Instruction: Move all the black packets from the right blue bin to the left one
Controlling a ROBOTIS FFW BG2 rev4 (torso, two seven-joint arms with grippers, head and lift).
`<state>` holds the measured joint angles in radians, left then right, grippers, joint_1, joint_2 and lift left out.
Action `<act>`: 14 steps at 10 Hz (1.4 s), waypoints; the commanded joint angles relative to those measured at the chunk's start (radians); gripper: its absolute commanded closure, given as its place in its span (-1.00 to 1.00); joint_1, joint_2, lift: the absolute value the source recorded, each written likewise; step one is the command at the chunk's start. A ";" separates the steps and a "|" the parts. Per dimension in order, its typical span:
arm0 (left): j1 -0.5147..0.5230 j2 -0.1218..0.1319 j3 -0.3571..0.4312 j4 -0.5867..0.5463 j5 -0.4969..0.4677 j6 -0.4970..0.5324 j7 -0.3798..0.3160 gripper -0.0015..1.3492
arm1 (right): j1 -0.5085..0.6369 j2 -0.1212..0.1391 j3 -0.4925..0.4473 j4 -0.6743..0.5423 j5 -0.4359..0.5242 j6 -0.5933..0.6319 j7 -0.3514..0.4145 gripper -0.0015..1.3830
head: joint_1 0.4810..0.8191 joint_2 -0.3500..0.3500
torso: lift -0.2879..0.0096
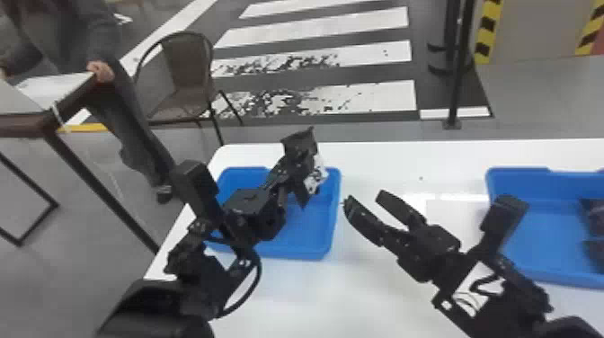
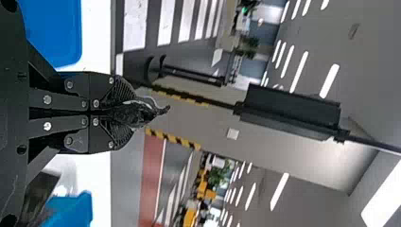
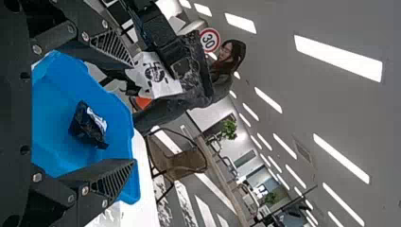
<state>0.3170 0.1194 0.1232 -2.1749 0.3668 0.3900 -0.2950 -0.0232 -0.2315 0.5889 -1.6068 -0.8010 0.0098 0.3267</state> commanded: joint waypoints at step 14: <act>0.125 -0.029 -0.085 0.193 0.024 -0.812 0.135 -0.83 | 0.195 0.064 -0.758 -0.758 0.428 1.077 -0.262 -0.86 | 0.27 0.20 | -0.01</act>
<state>0.4403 0.0894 0.0386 -1.9795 0.3835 -0.4253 -0.1588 0.1866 -0.1672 -0.1499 -2.3665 -0.3943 1.0233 0.0654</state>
